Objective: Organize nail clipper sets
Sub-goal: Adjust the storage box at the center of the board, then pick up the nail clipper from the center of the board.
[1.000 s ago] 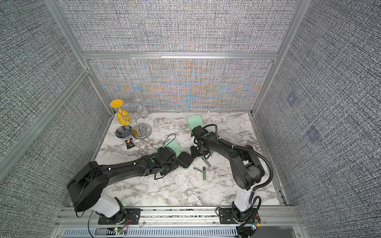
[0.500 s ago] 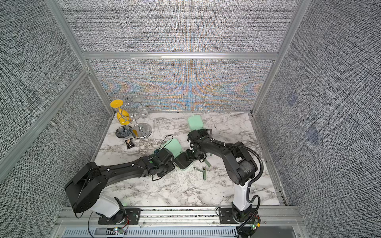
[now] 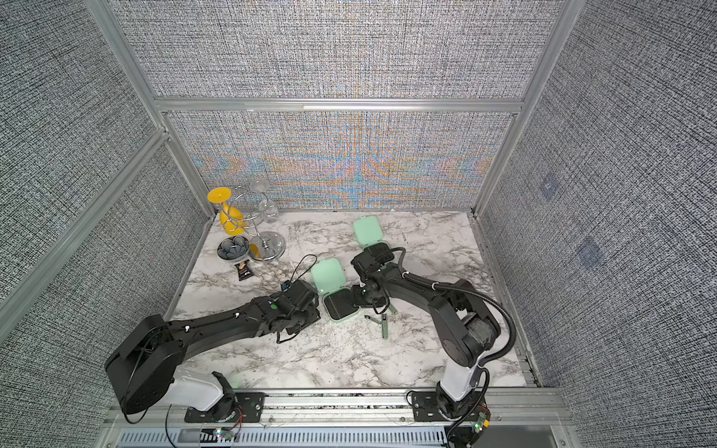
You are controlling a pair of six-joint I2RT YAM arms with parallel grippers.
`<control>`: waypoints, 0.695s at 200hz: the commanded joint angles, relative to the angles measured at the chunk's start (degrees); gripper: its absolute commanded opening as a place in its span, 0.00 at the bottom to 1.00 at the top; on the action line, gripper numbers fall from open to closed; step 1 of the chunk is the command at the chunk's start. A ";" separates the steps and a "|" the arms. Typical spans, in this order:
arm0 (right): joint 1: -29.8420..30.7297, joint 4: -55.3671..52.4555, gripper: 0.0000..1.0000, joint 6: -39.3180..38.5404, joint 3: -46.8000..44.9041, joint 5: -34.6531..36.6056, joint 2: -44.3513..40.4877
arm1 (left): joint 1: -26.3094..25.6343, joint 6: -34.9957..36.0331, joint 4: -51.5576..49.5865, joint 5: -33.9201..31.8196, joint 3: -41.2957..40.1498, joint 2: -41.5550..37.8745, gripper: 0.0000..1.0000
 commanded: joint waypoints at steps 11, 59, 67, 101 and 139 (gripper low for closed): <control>-0.49 -9.11 0.56 -0.46 0.43 10.46 -4.54 | 0.02 2.30 -2.55 -0.59 0.91 -0.67 0.49; -6.64 -12.19 0.60 -16.68 2.37 12.37 -1.77 | 0.07 3.69 -3.52 -0.48 1.55 -1.61 0.49; -6.91 -12.37 0.61 -18.03 2.67 12.51 -1.08 | 0.05 3.62 -3.54 -0.67 1.41 -1.86 0.49; -7.50 -10.54 0.62 -20.45 2.26 11.22 2.95 | 0.07 3.51 -4.00 -1.12 1.32 -2.51 0.49; -8.33 -8.33 0.59 -21.88 1.73 10.49 6.20 | -0.01 3.56 -4.71 -1.46 1.36 -2.78 0.49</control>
